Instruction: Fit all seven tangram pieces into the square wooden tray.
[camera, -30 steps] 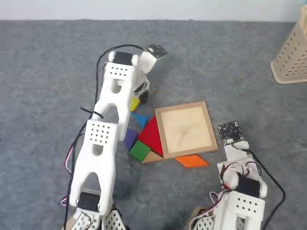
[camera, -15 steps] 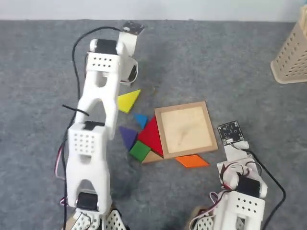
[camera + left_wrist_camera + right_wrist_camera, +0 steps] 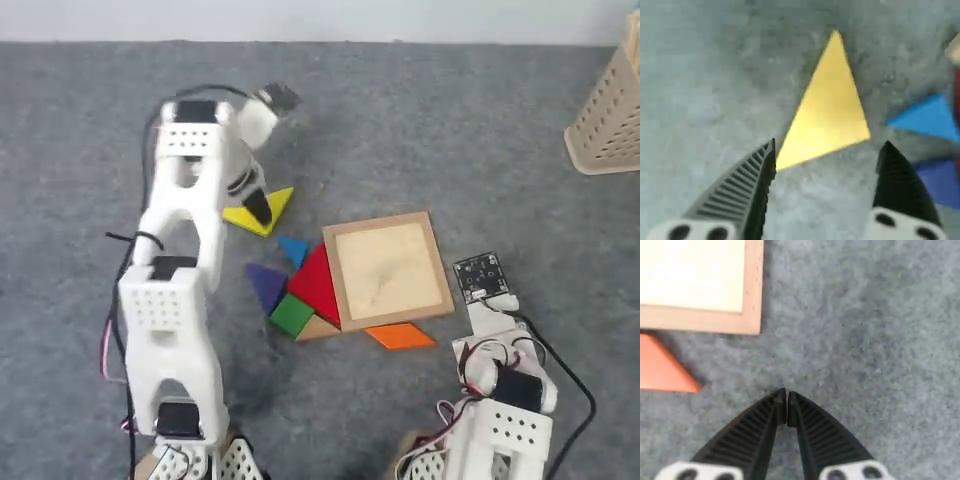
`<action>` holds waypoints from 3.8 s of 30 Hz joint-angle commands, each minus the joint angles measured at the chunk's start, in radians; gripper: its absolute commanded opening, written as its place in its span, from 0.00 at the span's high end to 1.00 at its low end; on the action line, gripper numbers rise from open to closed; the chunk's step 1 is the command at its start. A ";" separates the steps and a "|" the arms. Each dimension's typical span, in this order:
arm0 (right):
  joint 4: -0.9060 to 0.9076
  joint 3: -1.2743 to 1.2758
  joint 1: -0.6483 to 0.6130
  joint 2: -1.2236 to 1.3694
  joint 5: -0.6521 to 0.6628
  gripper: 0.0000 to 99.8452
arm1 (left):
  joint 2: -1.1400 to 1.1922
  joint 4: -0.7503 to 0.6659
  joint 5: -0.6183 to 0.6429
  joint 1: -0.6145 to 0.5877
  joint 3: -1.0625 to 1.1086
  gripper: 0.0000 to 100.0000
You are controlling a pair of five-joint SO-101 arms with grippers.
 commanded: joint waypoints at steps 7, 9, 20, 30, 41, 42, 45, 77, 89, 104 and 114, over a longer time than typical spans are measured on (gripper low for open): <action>0.012 -0.009 0.010 -0.015 0.018 0.99 | 0.181 -0.025 -0.147 -0.017 -0.205 0.67; 0.012 -0.009 0.010 -0.015 0.018 0.99 | 0.224 -0.023 -0.146 -0.020 -0.254 0.67; 0.012 -0.009 0.008 -0.015 0.020 0.99 | 0.381 0.233 -0.097 -0.009 -0.504 0.75; 0.012 -0.009 0.010 -0.015 0.020 0.99 | 0.256 0.236 0.087 0.005 -0.377 0.80; 0.012 -0.009 0.008 -0.015 0.020 0.99 | -0.190 0.218 0.333 0.032 -0.045 0.74; 0.012 -0.009 0.008 -0.015 0.020 0.99 | -0.213 0.186 0.381 0.035 -0.042 0.72; 0.012 -0.009 0.010 -0.015 0.020 0.99 | -0.212 0.058 0.526 0.037 -0.045 0.72; 0.012 -0.009 0.010 -0.015 0.020 0.99 | 0.601 0.235 0.760 0.054 -0.977 0.71; 0.012 -0.009 0.007 -0.015 0.020 0.99 | 0.569 0.229 0.904 0.051 -0.972 0.67; 0.012 -0.009 0.010 -0.015 0.020 0.99 | 0.543 0.236 0.812 0.055 -0.799 0.74; 0.012 -0.009 0.008 -0.015 0.020 0.99 | 0.370 0.236 0.769 0.051 -0.483 0.74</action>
